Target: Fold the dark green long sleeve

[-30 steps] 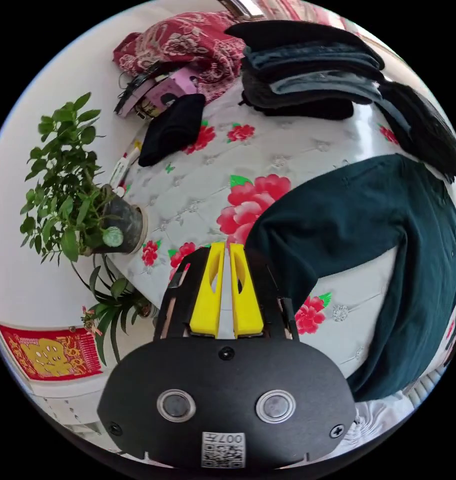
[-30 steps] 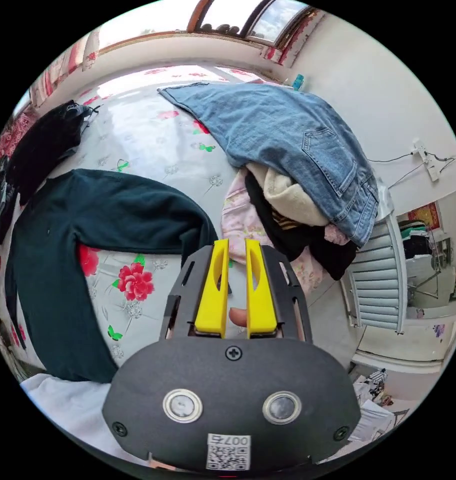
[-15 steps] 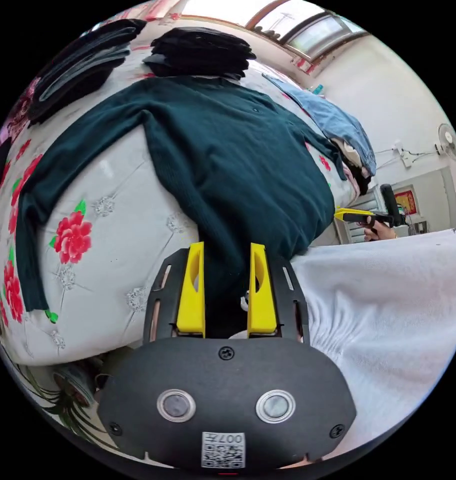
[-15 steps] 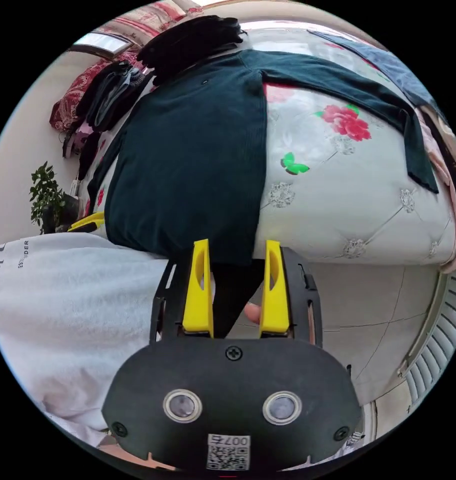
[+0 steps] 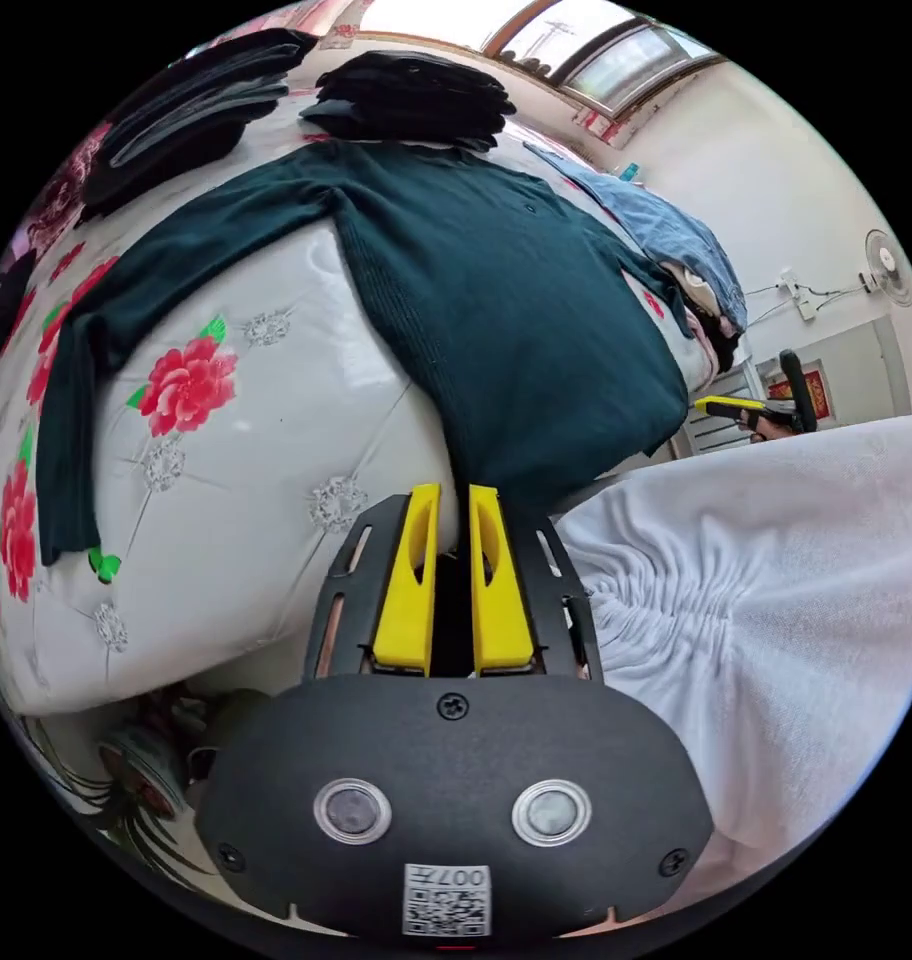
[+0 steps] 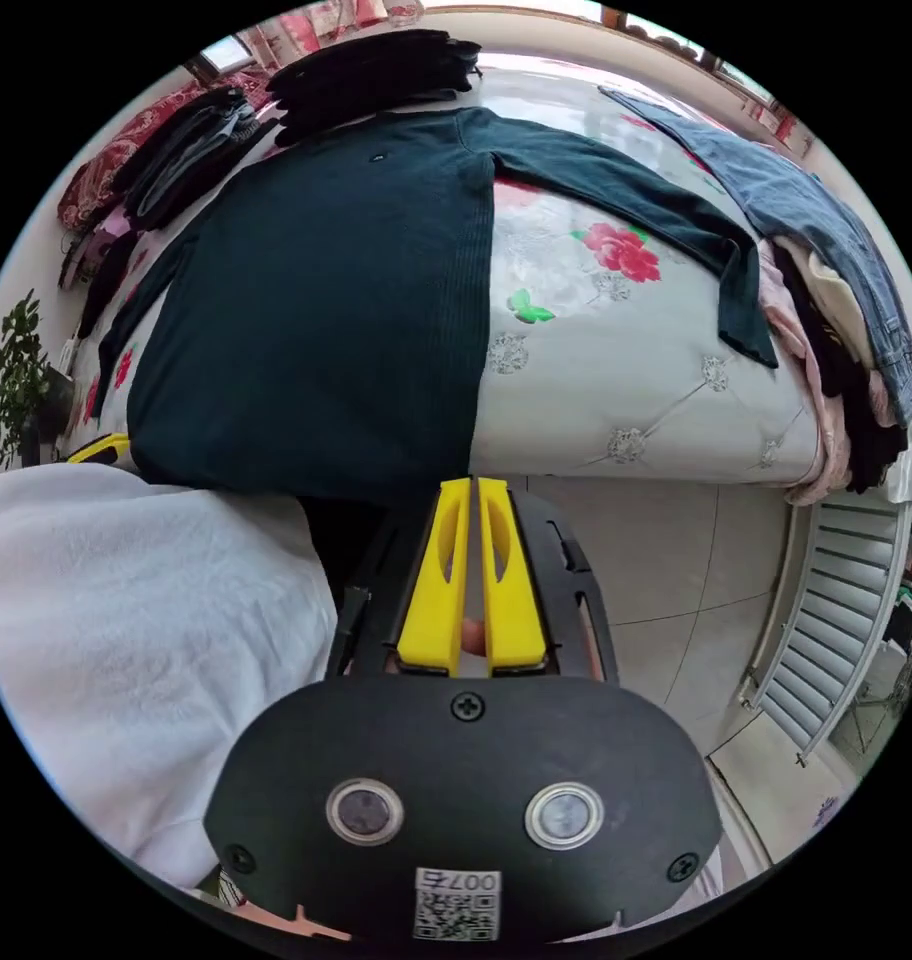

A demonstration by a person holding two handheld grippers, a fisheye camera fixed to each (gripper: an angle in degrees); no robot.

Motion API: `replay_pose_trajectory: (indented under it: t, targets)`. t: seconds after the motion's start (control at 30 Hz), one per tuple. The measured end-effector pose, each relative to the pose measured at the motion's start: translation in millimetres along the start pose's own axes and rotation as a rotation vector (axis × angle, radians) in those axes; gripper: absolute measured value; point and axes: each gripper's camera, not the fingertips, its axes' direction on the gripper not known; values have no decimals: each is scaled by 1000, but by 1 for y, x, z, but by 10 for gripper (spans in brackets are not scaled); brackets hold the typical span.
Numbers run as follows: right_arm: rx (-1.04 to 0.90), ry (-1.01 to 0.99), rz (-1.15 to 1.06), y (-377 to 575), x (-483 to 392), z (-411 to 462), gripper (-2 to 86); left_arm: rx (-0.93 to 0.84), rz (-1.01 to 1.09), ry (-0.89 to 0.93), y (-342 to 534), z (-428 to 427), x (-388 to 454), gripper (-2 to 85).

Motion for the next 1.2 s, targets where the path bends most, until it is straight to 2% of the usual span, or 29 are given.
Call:
replay_pose_trajectory:
  t: [0.1,0.17,0.27,0.4,0.5,0.57,0.7,0.77,0.9,0.97,1.1,1.17,1.2]
  targets:
    - [67,10,6,15,-10,-8,12,116,-202,-58,23,-40,-32,58]
    - [186,-10,10,24,-20,-28,14,260,-353,-219,45,-88,-60,75]
    - [261,-117,-14,18,-39,-43,12,369,-519,-400,61,-134,-100,101]
    - [299,-247,-98,1,-74,-46,8,407,-651,-369,57,-151,-153,130]
    - [281,-322,-195,-13,-105,-49,5,315,-752,-363,46,-132,-185,135]
    - [271,-331,-272,-19,-123,-59,4,300,-752,-540,40,-131,-183,71]
    - [303,-312,-322,-14,-125,-77,0,340,-804,-406,36,-153,-199,23]
    - [312,-297,-313,-7,-112,-85,-1,510,-741,-361,30,-192,-184,14]
    - [313,-300,-230,1,-78,-87,-1,715,-549,-337,-19,-254,-123,10]
    - [327,-302,-170,4,-54,-90,0,835,-338,-260,-71,-286,-57,10]
    - [361,-325,-81,2,-20,-101,10,921,70,-83,-162,-295,77,18]
    - [394,-345,-18,-2,3,-107,21,888,328,116,-216,-262,163,43]
    - [400,-351,-7,-3,8,-108,24,850,380,149,-230,-247,182,58]
